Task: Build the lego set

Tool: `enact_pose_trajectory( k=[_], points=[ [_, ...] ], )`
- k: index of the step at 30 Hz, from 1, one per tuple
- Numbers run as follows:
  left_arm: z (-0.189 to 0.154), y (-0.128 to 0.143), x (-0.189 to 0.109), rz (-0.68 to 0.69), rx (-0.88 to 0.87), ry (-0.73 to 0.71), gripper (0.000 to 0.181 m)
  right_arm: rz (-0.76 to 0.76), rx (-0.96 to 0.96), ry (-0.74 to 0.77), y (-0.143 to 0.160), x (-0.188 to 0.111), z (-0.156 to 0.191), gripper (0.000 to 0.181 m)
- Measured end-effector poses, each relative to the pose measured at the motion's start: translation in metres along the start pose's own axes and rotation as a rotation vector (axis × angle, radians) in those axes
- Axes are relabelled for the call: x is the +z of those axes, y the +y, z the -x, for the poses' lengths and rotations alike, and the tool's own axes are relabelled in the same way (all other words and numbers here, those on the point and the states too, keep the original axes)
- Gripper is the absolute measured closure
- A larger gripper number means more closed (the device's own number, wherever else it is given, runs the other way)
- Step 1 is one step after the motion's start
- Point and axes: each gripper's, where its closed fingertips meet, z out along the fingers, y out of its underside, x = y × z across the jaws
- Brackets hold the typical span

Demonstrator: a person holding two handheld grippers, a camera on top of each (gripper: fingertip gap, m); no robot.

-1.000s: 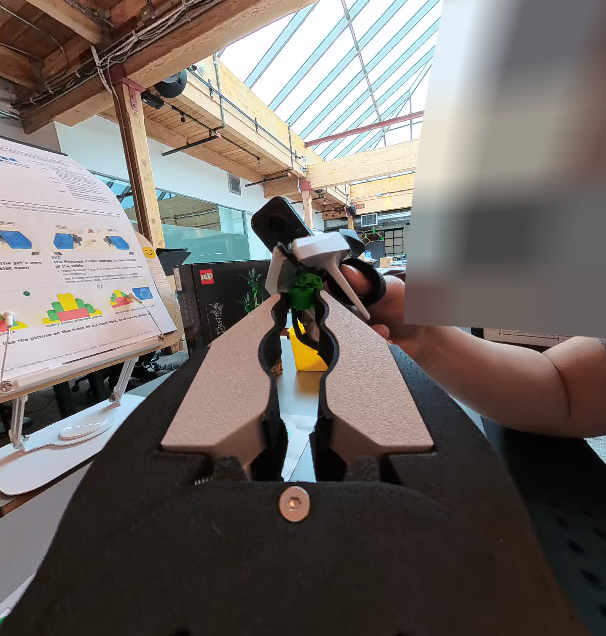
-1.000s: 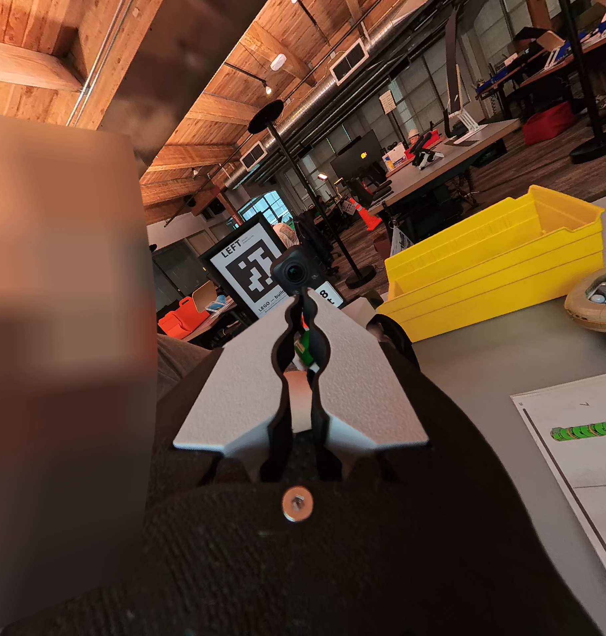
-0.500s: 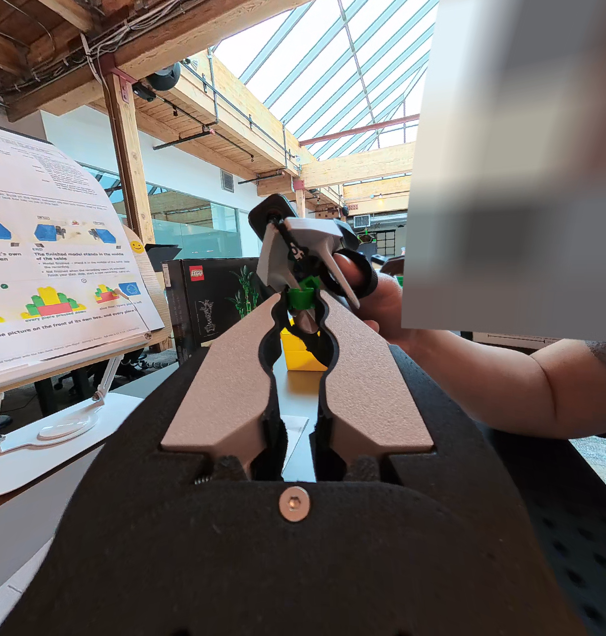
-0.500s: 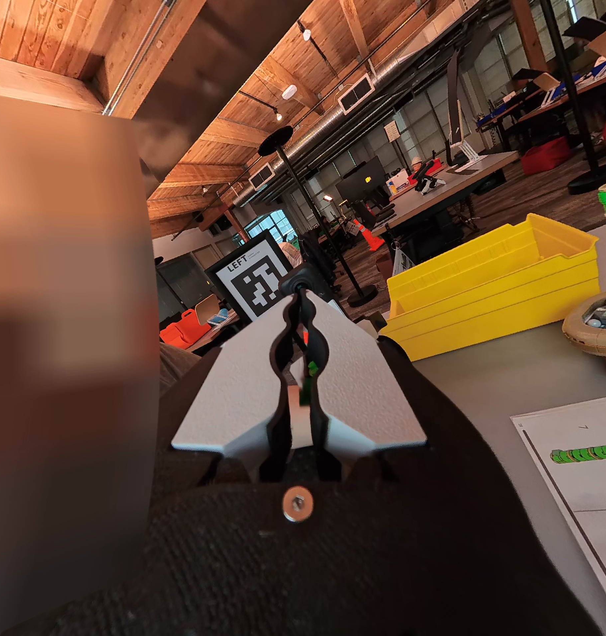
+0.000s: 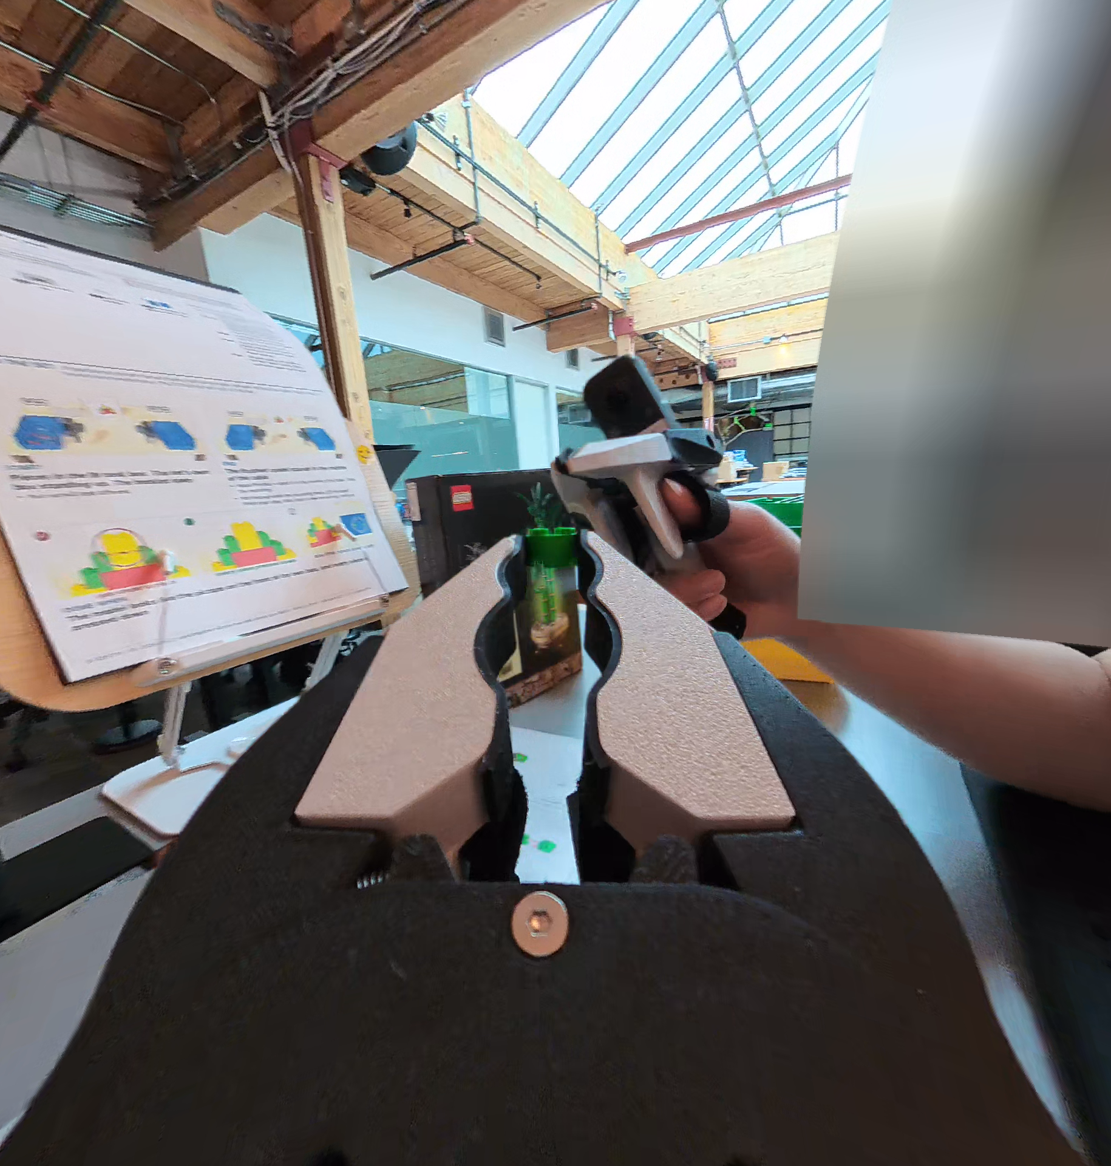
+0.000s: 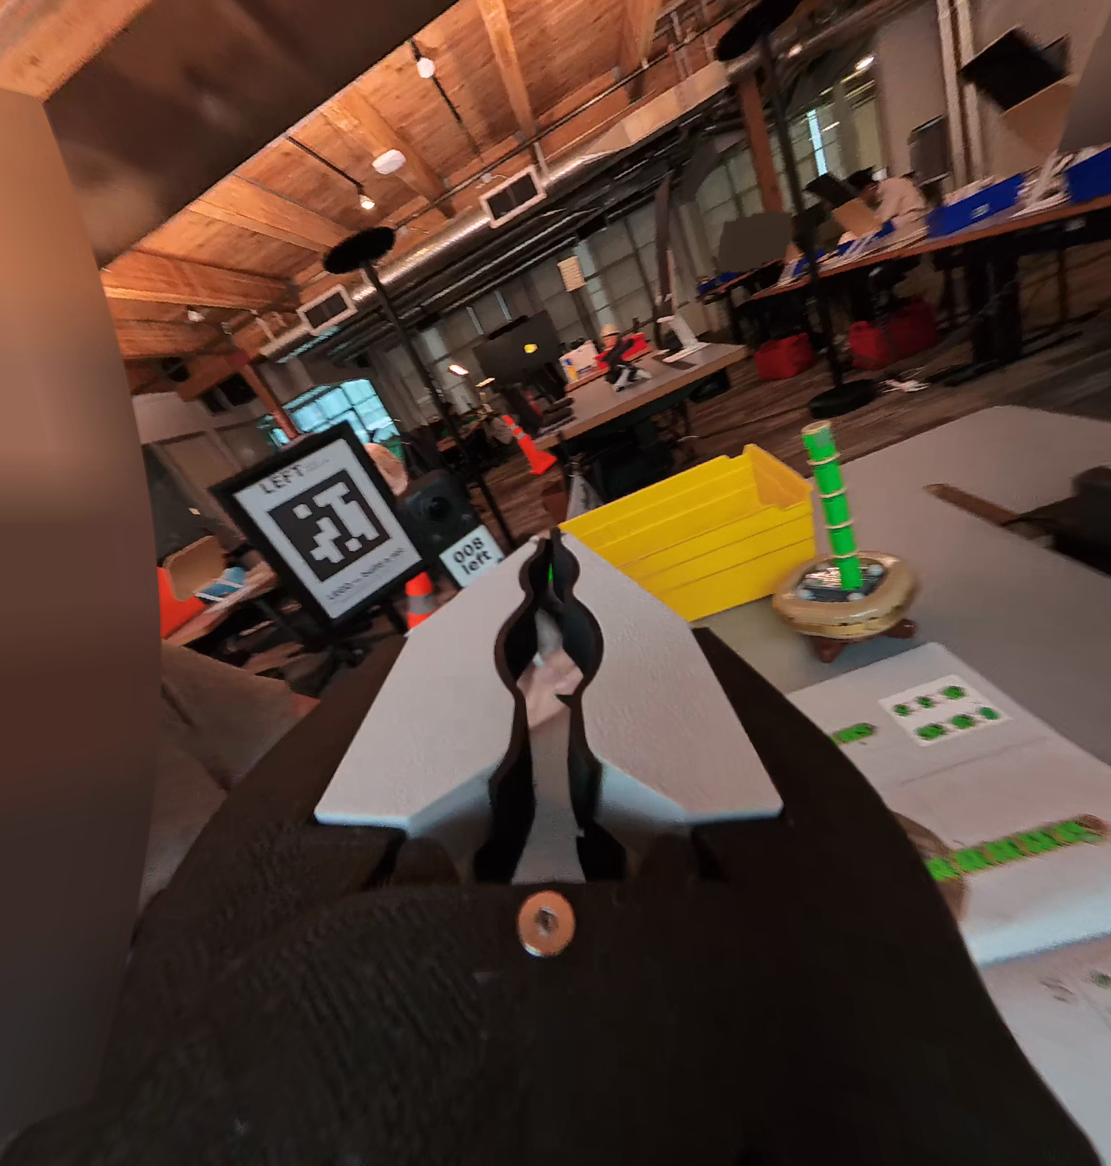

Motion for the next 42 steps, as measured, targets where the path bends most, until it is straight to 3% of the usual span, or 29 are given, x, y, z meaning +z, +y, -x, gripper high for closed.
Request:
enact_pose_trajectory(
  k=[8,12,15,17,19,21,24,28,30,34,42],
  points=[
    [0.003,0.011,0.001,0.051,0.021,0.001,0.168,0.053,-0.253,0.174,-0.008,-0.024,-0.016,0.181],
    [0.001,0.019,0.004,0.088,0.046,0.007,0.168,0.051,-0.337,0.053,-0.011,-0.028,0.009,0.181],
    [0.001,0.019,0.003,0.083,0.026,0.012,0.168,0.161,-0.352,-0.027,-0.003,-0.033,0.038,0.181],
    [0.003,0.018,0.002,0.086,0.035,0.003,0.168,0.242,-0.377,0.032,0.001,-0.035,0.056,0.181],
    [0.007,0.018,0.000,0.097,0.062,-0.015,0.168,0.391,-0.462,0.157,0.024,-0.039,0.065,0.181],
    [0.008,0.018,0.000,0.106,0.082,-0.023,0.168,0.577,-0.474,0.277,0.070,-0.049,0.065,0.181],
    [0.007,0.015,0.000,0.097,0.071,-0.017,0.168,0.893,-0.329,0.357,0.168,-0.082,0.068,0.181],
    [0.003,0.009,0.000,0.078,0.064,-0.005,0.168,1.061,-0.177,0.483,0.250,-0.116,0.068,0.170],
    [0.000,0.006,0.000,0.070,0.063,0.003,0.168,1.099,-0.183,0.581,0.266,-0.125,0.061,0.165],
    [-0.006,-0.001,0.000,0.047,0.058,0.022,0.168,1.142,-0.304,0.792,0.264,-0.141,0.037,0.163],
    [-0.021,-0.001,0.002,0.067,0.045,0.114,0.167,1.191,-0.200,0.794,0.276,-0.141,0.035,0.167]
  ],
)
